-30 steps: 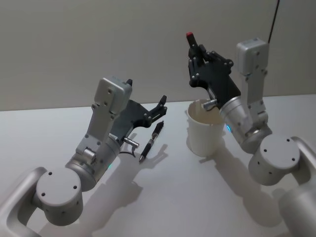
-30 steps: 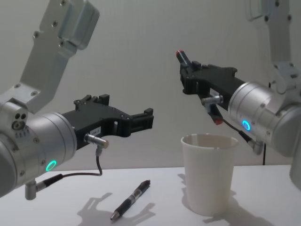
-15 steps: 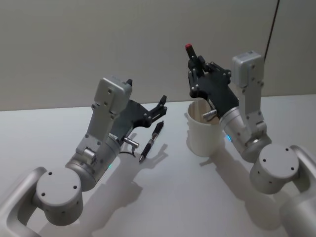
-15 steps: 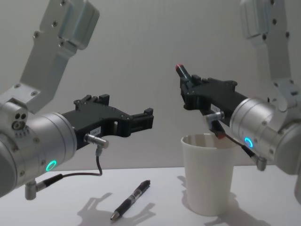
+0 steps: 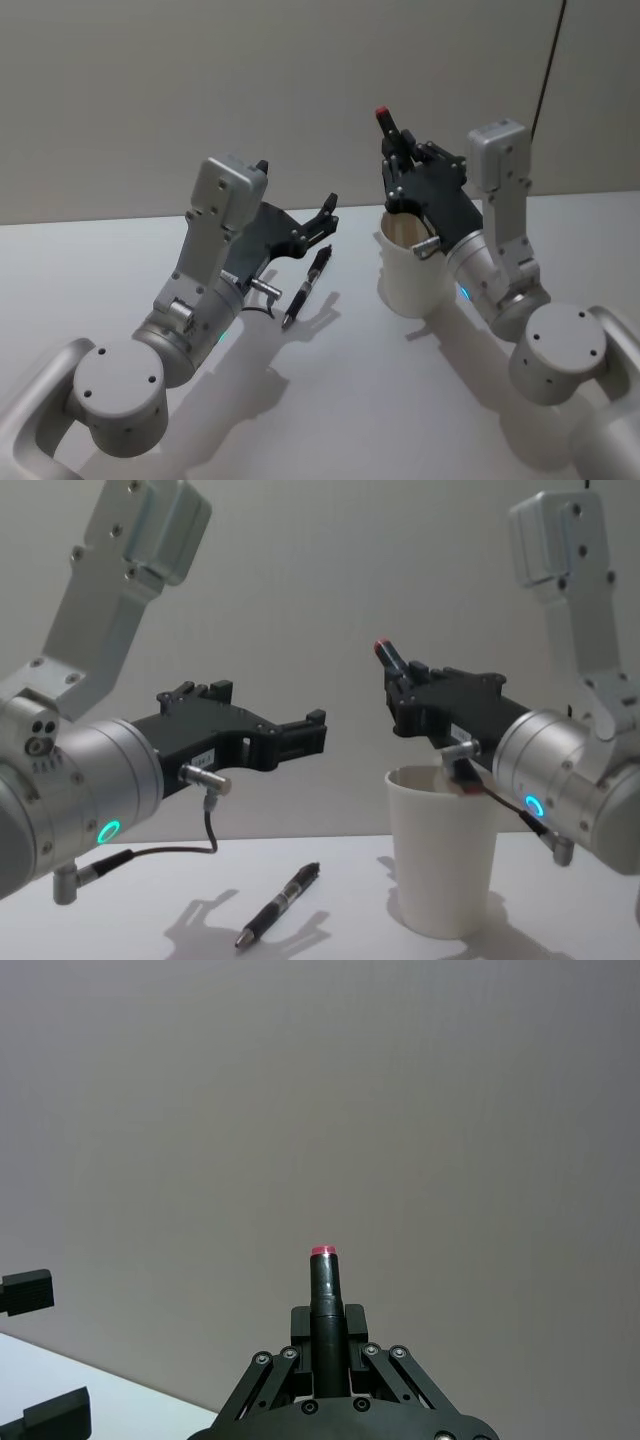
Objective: Place the pen into the pen holder.
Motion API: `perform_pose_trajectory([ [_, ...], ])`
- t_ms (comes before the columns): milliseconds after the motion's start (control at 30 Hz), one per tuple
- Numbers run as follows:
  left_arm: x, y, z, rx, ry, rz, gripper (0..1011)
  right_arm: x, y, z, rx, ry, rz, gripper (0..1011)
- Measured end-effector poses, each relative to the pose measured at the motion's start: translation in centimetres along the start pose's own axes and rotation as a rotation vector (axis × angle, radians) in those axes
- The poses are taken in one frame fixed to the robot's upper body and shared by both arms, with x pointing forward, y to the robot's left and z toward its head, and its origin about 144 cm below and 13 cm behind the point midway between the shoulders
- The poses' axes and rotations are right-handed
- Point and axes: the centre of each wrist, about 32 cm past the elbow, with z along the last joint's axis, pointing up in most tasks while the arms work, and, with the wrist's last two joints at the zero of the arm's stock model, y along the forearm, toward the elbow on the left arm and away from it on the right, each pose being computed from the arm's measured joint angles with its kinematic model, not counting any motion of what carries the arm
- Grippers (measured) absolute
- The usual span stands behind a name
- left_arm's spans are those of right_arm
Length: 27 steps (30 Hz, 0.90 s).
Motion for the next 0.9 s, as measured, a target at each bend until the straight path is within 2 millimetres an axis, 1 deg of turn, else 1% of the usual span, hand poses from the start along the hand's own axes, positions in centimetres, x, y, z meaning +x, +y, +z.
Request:
perform_pose_trajectory([
  [900, 0.00, 0.00, 0.00, 0.000, 0.000, 0.000, 1001, -0.27, -0.53, -0.50, -0.013, -0.001, 0.006, 185],
])
